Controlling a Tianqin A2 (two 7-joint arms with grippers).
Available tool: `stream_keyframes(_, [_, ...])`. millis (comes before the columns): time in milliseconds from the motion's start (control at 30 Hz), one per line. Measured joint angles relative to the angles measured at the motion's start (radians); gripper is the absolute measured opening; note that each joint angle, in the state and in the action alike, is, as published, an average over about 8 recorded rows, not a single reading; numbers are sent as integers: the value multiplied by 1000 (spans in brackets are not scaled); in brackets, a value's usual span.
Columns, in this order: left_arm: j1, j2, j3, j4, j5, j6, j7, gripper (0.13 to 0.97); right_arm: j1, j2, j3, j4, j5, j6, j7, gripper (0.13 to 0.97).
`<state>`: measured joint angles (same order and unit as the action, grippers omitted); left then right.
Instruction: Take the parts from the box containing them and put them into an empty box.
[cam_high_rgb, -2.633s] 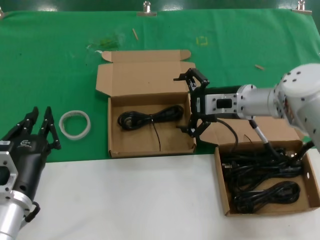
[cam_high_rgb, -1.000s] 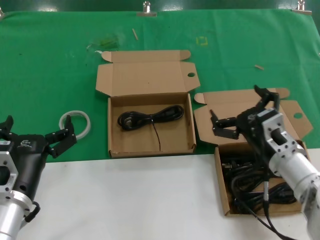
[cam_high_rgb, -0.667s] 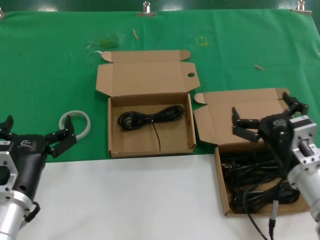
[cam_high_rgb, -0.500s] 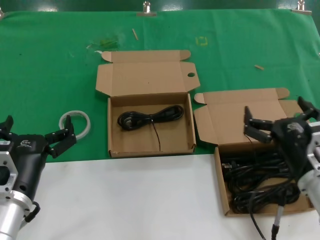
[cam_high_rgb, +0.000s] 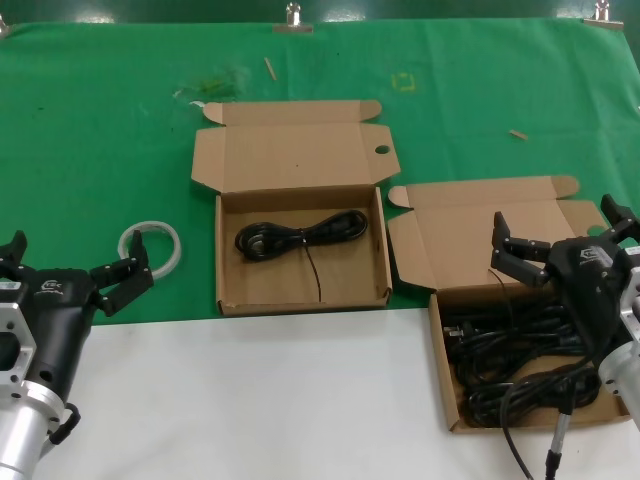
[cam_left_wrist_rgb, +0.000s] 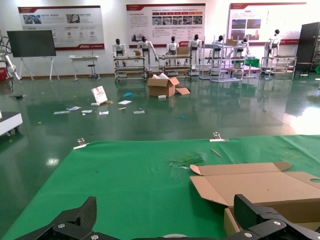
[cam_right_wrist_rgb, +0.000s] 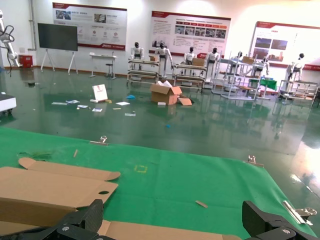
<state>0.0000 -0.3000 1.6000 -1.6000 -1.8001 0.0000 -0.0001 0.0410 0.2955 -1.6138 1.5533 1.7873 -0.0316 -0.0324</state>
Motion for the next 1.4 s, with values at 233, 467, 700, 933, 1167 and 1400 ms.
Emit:
stream_keyframes(233, [0, 0, 0, 0, 0, 0, 0, 966, 0, 0, 0, 0, 0, 0, 0, 966])
stream_keyframes(467, [0, 0, 0, 0, 0, 0, 0, 966, 0, 0, 0, 0, 0, 0, 0, 966])
stream_keyframes(700, [0, 0, 0, 0, 0, 0, 0, 966, 0, 0, 0, 0, 0, 0, 0, 966])
stream_keyframes(933, [0, 0, 0, 0, 0, 0, 0, 966, 0, 0, 0, 0, 0, 0, 0, 966])
stream_keyframes(1167, [0, 0, 0, 0, 0, 0, 0, 966, 0, 0, 0, 0, 0, 0, 0, 966])
stream_keyframes(1400, [0, 0, 0, 0, 0, 0, 0, 966, 0, 0, 0, 0, 0, 0, 0, 966])
